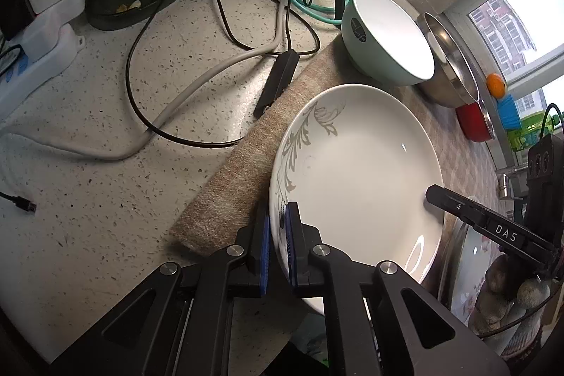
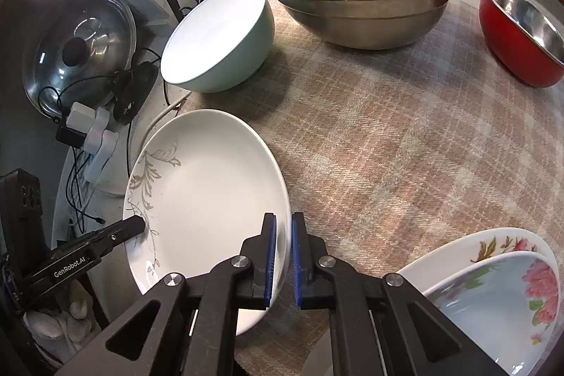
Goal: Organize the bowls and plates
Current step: 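Close the left gripper on the leaf-pattern plate rim, then lift the leaf-pattern plate and carry it over the stacked pink plates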
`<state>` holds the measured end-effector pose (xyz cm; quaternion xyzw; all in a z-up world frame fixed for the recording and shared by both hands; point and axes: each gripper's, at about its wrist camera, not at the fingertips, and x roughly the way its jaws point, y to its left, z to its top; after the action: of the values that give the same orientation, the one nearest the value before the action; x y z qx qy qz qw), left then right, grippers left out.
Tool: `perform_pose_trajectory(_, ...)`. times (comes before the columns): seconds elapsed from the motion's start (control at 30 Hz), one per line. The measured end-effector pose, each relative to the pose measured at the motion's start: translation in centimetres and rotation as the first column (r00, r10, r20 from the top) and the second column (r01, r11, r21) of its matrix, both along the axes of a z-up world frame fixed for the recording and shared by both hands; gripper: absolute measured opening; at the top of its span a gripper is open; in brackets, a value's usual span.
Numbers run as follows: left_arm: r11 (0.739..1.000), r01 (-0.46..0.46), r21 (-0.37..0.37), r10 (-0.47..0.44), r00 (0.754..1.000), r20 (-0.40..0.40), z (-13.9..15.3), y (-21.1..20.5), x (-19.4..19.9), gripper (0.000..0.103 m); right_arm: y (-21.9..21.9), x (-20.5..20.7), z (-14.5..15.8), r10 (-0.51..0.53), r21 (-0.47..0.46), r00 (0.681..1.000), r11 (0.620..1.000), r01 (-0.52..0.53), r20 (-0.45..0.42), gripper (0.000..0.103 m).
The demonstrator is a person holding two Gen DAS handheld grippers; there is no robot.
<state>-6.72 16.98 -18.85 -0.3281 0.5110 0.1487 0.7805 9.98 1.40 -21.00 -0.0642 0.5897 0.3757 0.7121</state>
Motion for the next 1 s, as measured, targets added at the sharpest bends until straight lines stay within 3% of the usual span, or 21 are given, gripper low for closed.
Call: perform_pose_trajectory(1.0,0.999,0.023,0.045,-0.025,0.999,0.044,2.5,-1.0,0.1,0.007,-1.7,-0.6,2.5,-0.022,0.035,0.998,0.999,0.02,0.055,0.007)
